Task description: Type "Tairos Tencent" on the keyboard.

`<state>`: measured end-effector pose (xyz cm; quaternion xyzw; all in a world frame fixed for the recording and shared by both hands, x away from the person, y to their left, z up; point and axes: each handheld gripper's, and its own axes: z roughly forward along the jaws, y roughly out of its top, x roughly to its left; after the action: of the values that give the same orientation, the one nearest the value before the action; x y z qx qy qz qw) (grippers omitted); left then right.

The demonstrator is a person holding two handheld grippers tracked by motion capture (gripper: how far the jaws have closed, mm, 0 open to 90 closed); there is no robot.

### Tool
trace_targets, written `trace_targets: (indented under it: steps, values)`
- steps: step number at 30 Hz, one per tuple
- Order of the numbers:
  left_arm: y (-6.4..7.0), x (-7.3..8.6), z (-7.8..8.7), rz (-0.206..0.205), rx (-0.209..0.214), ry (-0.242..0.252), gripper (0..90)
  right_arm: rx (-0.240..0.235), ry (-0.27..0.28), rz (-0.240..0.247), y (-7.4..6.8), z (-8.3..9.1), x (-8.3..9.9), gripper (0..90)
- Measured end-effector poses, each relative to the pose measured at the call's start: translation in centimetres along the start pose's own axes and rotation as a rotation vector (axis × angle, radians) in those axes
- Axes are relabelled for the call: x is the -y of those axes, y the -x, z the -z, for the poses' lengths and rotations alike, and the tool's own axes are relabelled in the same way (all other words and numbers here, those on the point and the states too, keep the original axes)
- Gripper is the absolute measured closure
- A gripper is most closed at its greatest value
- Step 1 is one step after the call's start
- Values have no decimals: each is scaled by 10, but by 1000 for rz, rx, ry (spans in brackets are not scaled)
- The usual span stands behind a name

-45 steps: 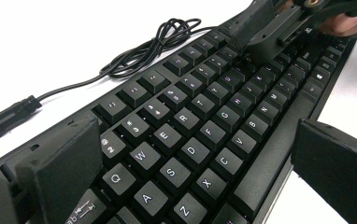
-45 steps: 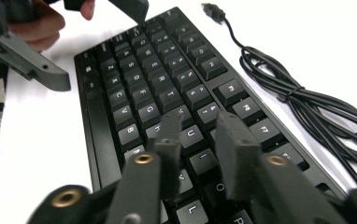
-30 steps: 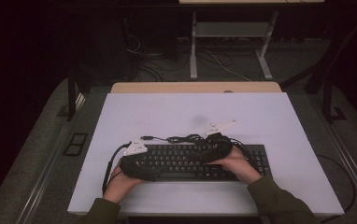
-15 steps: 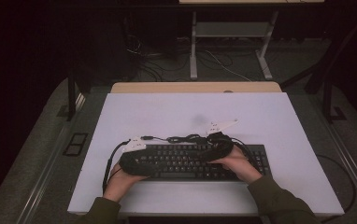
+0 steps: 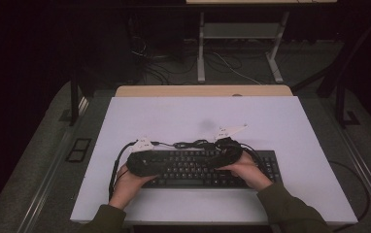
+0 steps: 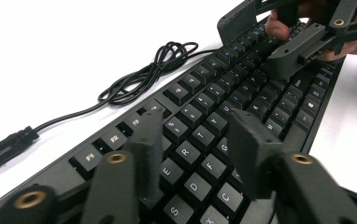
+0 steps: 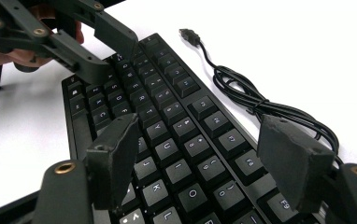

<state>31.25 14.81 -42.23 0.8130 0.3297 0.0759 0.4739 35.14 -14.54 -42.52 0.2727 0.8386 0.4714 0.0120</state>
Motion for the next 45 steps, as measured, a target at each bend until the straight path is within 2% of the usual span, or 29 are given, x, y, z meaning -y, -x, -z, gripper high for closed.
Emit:
trace_targets:
  steps: [10,12,20,37,39,45]
  values:
    - [-1,-2,-12,-10,20,-45,840,2,-5,6,0,-2,0,292]
    - [0,-2,-14,-8,12,-53,885,1,-5,9,-1,-2,0,292]
    - [1,-1,-20,-21,2,-88,885,1,-4,12,-1,-1,0,292]
    - [2,0,-26,-30,-5,-118,885,3,-5,11,-2,-1,0,292]
    - [1,0,-26,-39,-7,-134,885,3,-5,12,-2,-1,0,292]
    - [2,1,-27,-31,-7,-143,885,4,-5,12,-2,-1,0,293]
